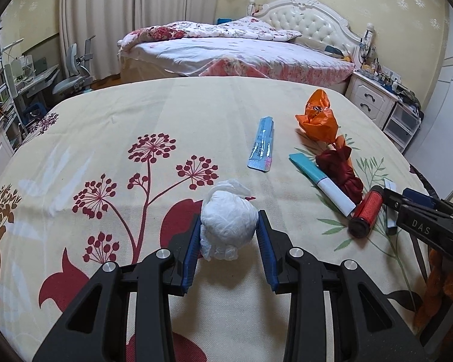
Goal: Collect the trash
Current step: 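Grasp the white tube with the right tool while the left tool holds the tissue ball, then carry the tissue ball and white tube over the trash bin and open both tools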
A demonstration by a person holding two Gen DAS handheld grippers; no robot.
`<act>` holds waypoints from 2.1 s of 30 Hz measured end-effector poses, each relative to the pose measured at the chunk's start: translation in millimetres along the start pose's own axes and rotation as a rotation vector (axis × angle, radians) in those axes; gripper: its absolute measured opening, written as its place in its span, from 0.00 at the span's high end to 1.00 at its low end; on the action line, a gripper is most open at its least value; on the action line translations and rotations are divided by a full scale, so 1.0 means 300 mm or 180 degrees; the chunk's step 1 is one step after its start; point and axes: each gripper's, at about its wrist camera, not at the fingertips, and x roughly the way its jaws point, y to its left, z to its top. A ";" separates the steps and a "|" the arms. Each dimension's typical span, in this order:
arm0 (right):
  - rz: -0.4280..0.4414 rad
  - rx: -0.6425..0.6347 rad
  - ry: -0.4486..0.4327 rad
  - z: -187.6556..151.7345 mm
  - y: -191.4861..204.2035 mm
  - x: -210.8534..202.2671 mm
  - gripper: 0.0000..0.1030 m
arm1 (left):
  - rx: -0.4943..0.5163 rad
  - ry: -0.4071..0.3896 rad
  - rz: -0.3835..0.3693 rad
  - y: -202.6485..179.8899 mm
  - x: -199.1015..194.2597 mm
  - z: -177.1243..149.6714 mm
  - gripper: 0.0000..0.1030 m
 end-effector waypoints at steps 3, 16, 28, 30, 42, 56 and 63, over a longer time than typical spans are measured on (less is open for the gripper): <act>-0.0037 0.0009 -0.0004 -0.020 -0.021 -0.016 0.40 | 0.0002 0.0004 -0.0003 -0.002 0.000 -0.001 0.64; -0.0010 -0.0147 0.0009 -0.049 -0.018 -0.034 0.56 | 0.0014 -0.0001 0.0004 -0.010 0.001 0.002 0.64; 0.0133 -0.0164 0.0013 -0.062 -0.025 -0.055 0.84 | 0.0018 -0.0024 -0.0069 -0.050 -0.014 0.007 0.64; 0.0131 -0.0148 -0.0007 -0.062 -0.033 -0.062 0.85 | 0.0025 -0.0040 -0.0110 -0.069 -0.021 0.011 0.64; 0.0066 0.0069 -0.0226 -0.034 -0.150 -0.120 0.84 | 0.0244 -0.0250 -0.0368 -0.244 -0.064 0.064 0.65; -0.0279 0.0515 -0.0443 -0.014 -0.425 -0.158 0.84 | 0.0616 -0.0385 -0.0636 -0.522 -0.039 0.135 0.64; -0.0463 0.0742 -0.0529 -0.013 -0.563 -0.169 0.84 | 0.0811 -0.0409 -0.0785 -0.675 -0.001 0.163 0.64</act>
